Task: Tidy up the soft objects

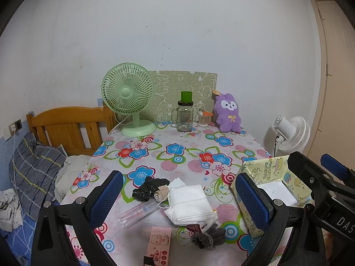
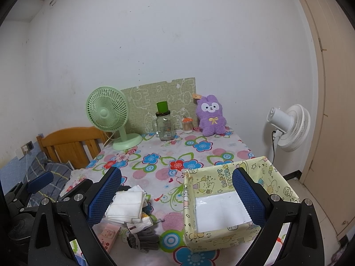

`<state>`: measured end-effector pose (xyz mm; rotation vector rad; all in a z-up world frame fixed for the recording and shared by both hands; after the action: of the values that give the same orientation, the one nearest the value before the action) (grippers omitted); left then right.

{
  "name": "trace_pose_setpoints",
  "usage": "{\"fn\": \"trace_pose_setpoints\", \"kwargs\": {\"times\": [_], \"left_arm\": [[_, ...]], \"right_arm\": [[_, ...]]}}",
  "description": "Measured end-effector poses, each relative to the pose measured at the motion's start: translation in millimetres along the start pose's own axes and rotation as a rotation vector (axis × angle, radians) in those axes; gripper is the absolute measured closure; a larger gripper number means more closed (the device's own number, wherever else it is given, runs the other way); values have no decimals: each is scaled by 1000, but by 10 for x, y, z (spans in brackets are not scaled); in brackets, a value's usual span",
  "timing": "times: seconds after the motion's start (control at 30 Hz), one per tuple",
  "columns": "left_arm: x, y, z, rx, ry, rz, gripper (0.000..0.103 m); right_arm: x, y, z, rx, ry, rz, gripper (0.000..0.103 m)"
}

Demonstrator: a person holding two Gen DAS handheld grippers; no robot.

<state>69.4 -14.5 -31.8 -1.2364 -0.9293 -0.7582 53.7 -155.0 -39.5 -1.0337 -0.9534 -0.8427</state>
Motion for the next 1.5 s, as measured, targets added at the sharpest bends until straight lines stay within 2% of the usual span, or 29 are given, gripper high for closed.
{"fn": "trace_pose_setpoints", "kwargs": {"times": [0.5,1.13,1.5], "left_arm": [[-60,3,64,-2,-1,10,4],[-412,157,203,3,18,47,7],[-690,306,321,0,21,109,8]], "right_arm": [[-94,39,52,10,15,3,2],[-433,276,251,31,20,55,2],[-699,440,379,35,-9,93,2]]}}
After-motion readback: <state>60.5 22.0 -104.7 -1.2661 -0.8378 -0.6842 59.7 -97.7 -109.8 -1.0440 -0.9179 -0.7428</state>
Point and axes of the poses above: each gripper's, at about its wrist camera, not at the fingertips, and y roughly the way its jaws point, z to its left, x to its top, the point moved 6 cm from there along y, roughly the way its jaws point, and after that the axes turned 13 degrees about x, right-handed, at the moved point
